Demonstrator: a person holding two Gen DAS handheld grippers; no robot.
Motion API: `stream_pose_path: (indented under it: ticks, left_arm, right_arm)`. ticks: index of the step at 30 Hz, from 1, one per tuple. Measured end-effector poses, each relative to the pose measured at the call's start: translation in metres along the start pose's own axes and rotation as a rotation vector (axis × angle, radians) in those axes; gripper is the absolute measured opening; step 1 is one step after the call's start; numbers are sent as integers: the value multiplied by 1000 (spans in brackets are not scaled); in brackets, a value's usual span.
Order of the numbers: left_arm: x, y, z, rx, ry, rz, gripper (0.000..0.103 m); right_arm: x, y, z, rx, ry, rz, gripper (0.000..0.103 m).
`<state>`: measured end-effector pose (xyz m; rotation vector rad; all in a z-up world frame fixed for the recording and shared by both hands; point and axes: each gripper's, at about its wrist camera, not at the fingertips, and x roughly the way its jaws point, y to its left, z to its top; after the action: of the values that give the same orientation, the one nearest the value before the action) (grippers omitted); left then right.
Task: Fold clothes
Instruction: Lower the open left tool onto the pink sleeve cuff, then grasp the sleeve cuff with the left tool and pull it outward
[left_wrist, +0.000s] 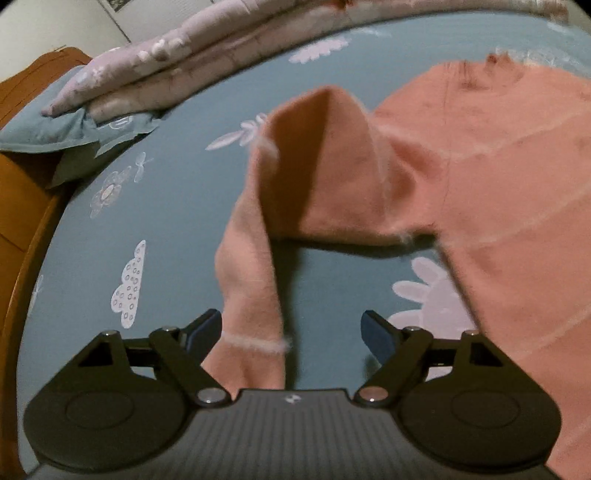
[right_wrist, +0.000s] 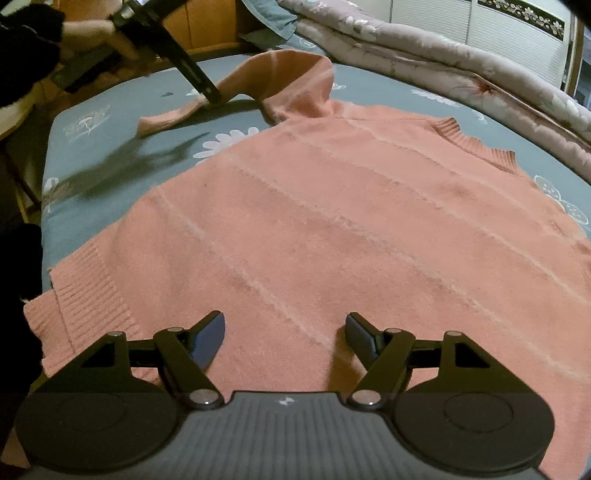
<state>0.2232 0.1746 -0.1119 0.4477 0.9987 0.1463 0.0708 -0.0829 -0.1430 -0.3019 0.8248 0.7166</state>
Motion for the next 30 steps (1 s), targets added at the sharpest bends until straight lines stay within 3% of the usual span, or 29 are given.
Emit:
stream_pose_path:
  ticks: [6,8,9,10,13,20,30]
  left_arm:
    - [22,1,-10,-36,53,78,80]
    - [25,6,-18,-64,60,93,64]
    - [26,11,-22,-99,71,77,37]
    - [27,16,-25,-133,82,62,16]
    - [26,29,-33,-212,93,31,7]
    - [8,60,-28,-323,83,3,6]
    - [21,133,-17,-536,127,54,6]
  right_arm:
    - [-1,0,-1,-2,-2,3,77]
    - [-1,0,-1,-3,-2,4,77]
    - [-1,0,-2,-2,-3,4,77]
    - [-1,0,-2,-1,-4,4,77]
    - [0,0,-2,-3,-4,4,78]
    - [0,0,-2,-3,-3,4,80]
    - [2,2,1,22,-18,-8,80]
